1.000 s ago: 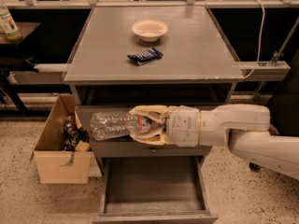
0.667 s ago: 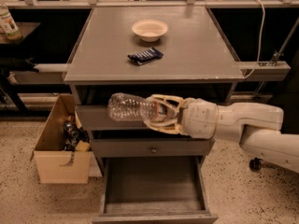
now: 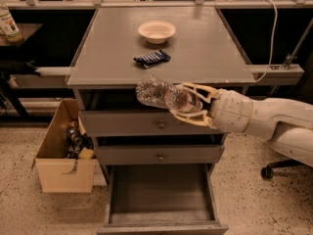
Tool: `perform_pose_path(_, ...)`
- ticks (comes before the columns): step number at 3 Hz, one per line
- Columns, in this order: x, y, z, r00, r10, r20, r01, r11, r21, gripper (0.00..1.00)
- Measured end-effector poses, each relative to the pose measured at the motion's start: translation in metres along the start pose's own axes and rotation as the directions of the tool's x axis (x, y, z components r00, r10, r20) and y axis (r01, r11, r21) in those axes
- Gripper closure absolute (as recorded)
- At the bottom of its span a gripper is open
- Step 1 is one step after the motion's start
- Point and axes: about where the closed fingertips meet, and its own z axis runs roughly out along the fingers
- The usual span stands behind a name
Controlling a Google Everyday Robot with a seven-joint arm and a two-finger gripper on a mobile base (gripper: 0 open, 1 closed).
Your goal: Pick water bottle from bottom drawer and place on counter
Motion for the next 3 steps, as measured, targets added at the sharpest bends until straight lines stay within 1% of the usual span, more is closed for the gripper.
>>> perform_pose_path(1,0.001,-0.019,-0.003,1.000,0.029,-0.011,-0.029,0.9995,-0.007,1.00)
perform_pose_path(2,0.007,-0.047,-0.007,0.996,0.070,-0.046,-0.072,0.9963,-0.046,1.00)
perform_pose_path(3,0.020,-0.070,-0.011,0.985,0.135,-0.104,-0.144,0.9861,-0.083,1.00)
